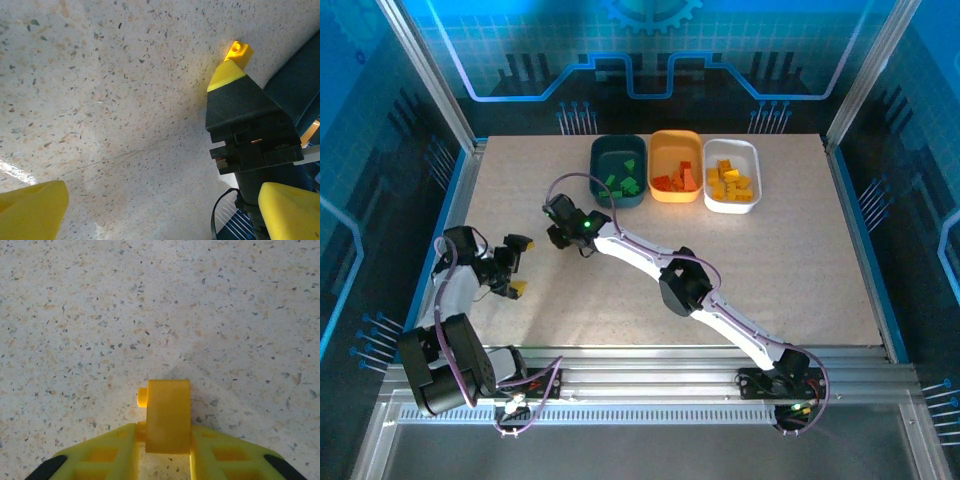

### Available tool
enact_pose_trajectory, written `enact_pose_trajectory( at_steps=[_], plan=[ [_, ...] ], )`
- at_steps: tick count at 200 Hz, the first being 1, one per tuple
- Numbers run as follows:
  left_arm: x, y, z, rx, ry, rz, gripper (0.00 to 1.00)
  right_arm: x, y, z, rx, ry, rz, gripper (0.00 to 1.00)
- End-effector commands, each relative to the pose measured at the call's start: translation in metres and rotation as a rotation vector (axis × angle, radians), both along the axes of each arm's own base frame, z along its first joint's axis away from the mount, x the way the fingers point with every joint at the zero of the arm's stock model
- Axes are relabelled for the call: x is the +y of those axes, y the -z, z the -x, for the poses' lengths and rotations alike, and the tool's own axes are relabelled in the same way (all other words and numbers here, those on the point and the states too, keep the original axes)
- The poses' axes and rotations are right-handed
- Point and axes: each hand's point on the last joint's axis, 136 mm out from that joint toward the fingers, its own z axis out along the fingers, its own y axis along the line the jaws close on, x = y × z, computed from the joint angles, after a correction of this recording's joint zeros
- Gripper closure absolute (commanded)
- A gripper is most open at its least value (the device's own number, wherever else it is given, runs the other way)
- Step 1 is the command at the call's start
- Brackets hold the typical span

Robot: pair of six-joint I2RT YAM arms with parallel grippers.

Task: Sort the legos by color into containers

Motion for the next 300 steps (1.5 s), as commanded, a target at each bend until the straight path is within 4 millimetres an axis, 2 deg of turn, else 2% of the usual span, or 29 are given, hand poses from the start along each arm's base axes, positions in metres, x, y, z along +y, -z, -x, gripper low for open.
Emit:
enact_pose_trajectory(
  at_steps=[1, 29, 93, 125, 129, 132, 141, 152, 170, 192, 214, 226, 240, 251, 263, 287, 293, 300],
  plan=[
    [-0.004, 0.001, 0.004, -0.005, 0.011, 0.025, 0.01, 0.002, 0.036, 0.028, 0.070, -0.054, 0.064, 0.74],
    [-0.005, 0.001, 0.002, -0.013, 0.007, 0.031, 0.01, 0.000, 0.014, 0.030, 0.050, -0.053, 0.063, 0.78],
    [-0.010, -0.011, -0.005, -0.080, 0.017, 0.044, 0.01, -0.020, -0.074, 0.034, -0.030, -0.066, -0.005, 0.80],
    [-0.018, -0.022, -0.008, -0.115, 0.044, 0.012, 0.01, -0.050, -0.109, 0.030, -0.032, -0.034, -0.045, 0.80],
    [-0.020, -0.024, -0.009, -0.119, 0.051, 0.007, 0.01, -0.055, -0.107, 0.030, -0.028, -0.030, -0.042, 0.80],
    [-0.021, -0.025, -0.010, -0.122, 0.057, 0.002, 0.01, -0.059, -0.119, 0.030, -0.038, -0.026, -0.059, 0.80],
    [-0.027, -0.029, -0.012, -0.130, 0.077, -0.017, 0.01, -0.073, -0.128, 0.028, -0.042, -0.011, -0.070, 0.80],
    [-0.035, -0.034, -0.014, -0.141, 0.109, -0.044, 0.01, -0.095, -0.139, 0.022, -0.049, 0.019, -0.083, 0.80],
    [-0.056, -0.041, -0.020, -0.161, 0.178, -0.093, 0.01, -0.145, -0.151, 0.004, -0.067, 0.102, -0.088, 0.80],
    [-0.091, -0.049, -0.028, -0.199, 0.294, -0.139, 0.01, -0.234, -0.156, -0.027, -0.073, 0.275, -0.071, 0.81],
    [-0.131, -0.051, -0.032, -0.222, 0.439, -0.194, 0.01, -0.340, -0.153, -0.055, -0.050, 0.508, -0.077, 0.80],
    [-0.163, -0.053, -0.035, -0.249, 0.538, -0.184, 0.01, -0.390, -0.150, -0.067, 0.001, 0.622, -0.108, 0.80],
    [-0.200, -0.054, -0.037, -0.259, 0.638, -0.145, 0.01, -0.434, -0.141, -0.079, 0.059, 0.709, -0.130, 0.80],
    [-0.222, -0.054, -0.040, -0.263, 0.703, -0.146, 0.01, -0.457, -0.131, -0.087, 0.100, 0.747, -0.118, 0.80],
    [-0.237, -0.052, -0.041, -0.259, 0.741, -0.164, 0.01, -0.471, -0.119, -0.094, 0.137, 0.759, -0.093, 0.80],
    [-0.245, -0.042, -0.045, -0.230, 0.741, -0.155, 0.01, -0.487, -0.100, -0.101, 0.191, 0.777, -0.062, 0.78],
    [-0.244, -0.040, -0.045, -0.223, 0.739, -0.158, 0.01, -0.489, -0.097, -0.102, 0.196, 0.786, -0.065, 0.74],
    [-0.244, -0.039, -0.044, -0.214, 0.743, -0.162, 0.01, -0.491, -0.098, -0.104, 0.196, 0.792, -0.082, 0.62]
  ],
)
